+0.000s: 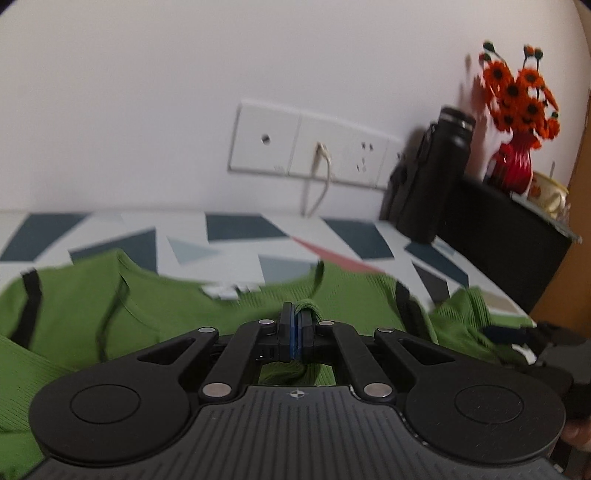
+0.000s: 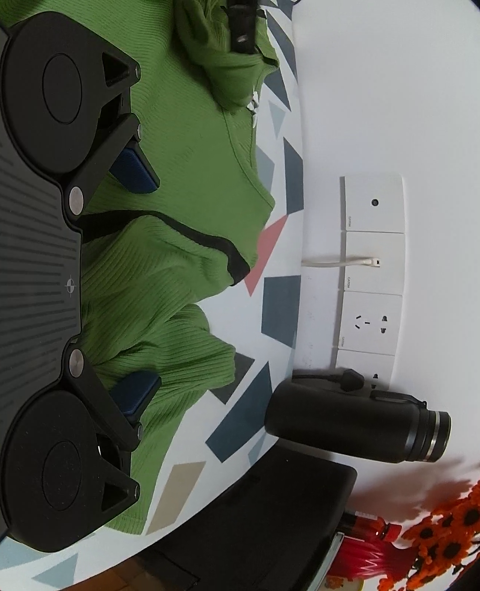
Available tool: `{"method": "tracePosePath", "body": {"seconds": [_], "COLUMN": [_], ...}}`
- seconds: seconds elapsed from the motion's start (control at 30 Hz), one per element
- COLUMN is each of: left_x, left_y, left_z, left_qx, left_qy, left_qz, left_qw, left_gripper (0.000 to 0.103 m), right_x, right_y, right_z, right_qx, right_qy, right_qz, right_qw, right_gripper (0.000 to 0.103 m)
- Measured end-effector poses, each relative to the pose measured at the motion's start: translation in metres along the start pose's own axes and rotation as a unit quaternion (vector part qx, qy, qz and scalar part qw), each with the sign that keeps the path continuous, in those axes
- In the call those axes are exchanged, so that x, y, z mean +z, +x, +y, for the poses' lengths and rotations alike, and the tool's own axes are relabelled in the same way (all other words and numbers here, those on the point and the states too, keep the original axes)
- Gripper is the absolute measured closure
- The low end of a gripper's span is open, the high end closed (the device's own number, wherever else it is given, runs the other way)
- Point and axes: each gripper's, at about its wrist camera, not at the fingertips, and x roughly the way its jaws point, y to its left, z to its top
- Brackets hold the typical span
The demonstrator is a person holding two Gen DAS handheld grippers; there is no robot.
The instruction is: Fold clothes
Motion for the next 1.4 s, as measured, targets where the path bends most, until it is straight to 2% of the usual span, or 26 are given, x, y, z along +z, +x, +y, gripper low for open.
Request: {"method": "tracePosePath", "body": {"seconds": [0.03, 0.07, 0.1, 0.13, 0.17, 0.33, 0.4, 0.5, 0.63, 0.73, 0.8, 0.93, 1.0, 1.07, 1.1, 1.17, 1.27, 1.4], "left_x": [0.0, 0.001, 0.003, 0.005, 0.007, 0.019, 0.015, -0.007, -0.047, -0.061, -0.065, -0.064, -0.062, -0.063, -0.064, -0.062, -0.061, -0.063], "left_y": [0.003, 0.001, -0.003, -0.006, -0.018, -0.095, -0.125, -0.152, -0.153, -0.151, -0.149, -0.138, -0.131, -0.132, -0.132, -0.136, -0.139, -0.135], "left_z": [-0.002, -0.003, -0.004, -0.004, -0.003, 0.022, 0.038, 0.06, 0.086, 0.1, 0.104, 0.1, 0.098, 0.104, 0.107, 0.117, 0.125, 0.116], "left_qx": [-0.004, -0.002, 0.001, 0.003, 0.003, -0.003, 0.026, 0.091, 0.153, 0.154, 0.149, 0.142, 0.14, 0.145, 0.148, 0.155, 0.17, 0.188], "left_qy": [0.005, 0.01, 0.015, 0.021, 0.027, 0.048, 0.062, 0.105, 0.147, 0.136, 0.132, 0.16, 0.168, 0.156, 0.149, 0.117, 0.088, 0.116], "left_qz": [0.008, 0.013, 0.017, 0.021, 0.008, -0.052, -0.066, -0.056, -0.009, 0.0, -0.002, 0.008, 0.023, 0.025, 0.026, 0.018, 0.016, 0.022], "left_qw": [0.9999, 0.9999, 0.9997, 0.9996, 0.9996, 0.9975, 0.9956, 0.9888, 0.9772, 0.9786, 0.9799, 0.9767, 0.9756, 0.9768, 0.9774, 0.9808, 0.9813, 0.9751], "left_gripper": [0.097, 0.082, 0.071, 0.048, 0.039, 0.031, 0.027, 0.026, 0.026, 0.026, 0.026, 0.026, 0.02, 0.015, 0.015, 0.015, 0.015, 0.015], "right_x": [0.0, 0.0, 0.0, 0.0, 0.0, 0.0, 0.0, -0.002, -0.002, 0.004, 0.012, 0.028, 0.032, 0.036, 0.038, 0.04, 0.041, 0.045], "right_y": [0.0, 0.0, 0.0, 0.0, 0.0, -0.001, -0.004, -0.01, -0.019, -0.03, -0.041, -0.054, -0.053, -0.053, -0.053, -0.05, -0.041, -0.03], "right_z": [0.0, -0.001, -0.002, -0.002, -0.002, 0.0, 0.003, 0.009, 0.018, 0.024, 0.029, 0.051, 0.068, 0.086, 0.095, 0.111, 0.134, 0.161], "right_qx": [0.0, 0.001, 0.002, 0.003, 0.003, 0.002, 0.002, 0.009, 0.01, 0.013, 0.034, 0.087, 0.101, 0.115, 0.122, 0.137, 0.157, 0.173], "right_qy": [0.001, 0.002, 0.004, 0.005, 0.006, -0.002, -0.014, -0.038, -0.074, -0.083, -0.084, -0.094, -0.115, -0.137, -0.147, -0.163, -0.177, -0.189], "right_qz": [0.0, 0.0, -0.001, -0.001, -0.001, -0.002, -0.007, -0.015, -0.014, -0.023, -0.036, -0.042, -0.035, -0.028, -0.024, -0.013, 0.006, 0.023], "right_qw": [1.0, 1.0, 1.0, 1.0, 1.0, 1.0, 1.0, 0.999, 0.997, 0.996, 0.995, 0.991, 0.988, 0.984, 0.981, 0.977, 0.972, 0.966], "right_gripper": [0.001, 0.001, 0.001, 0.001, 0.001, 0.001, 0.001, 0.001, 0.001, 0.001, 0.001, 0.002, 0.007, 0.015, 0.022, 0.03, 0.043, 0.047]}}
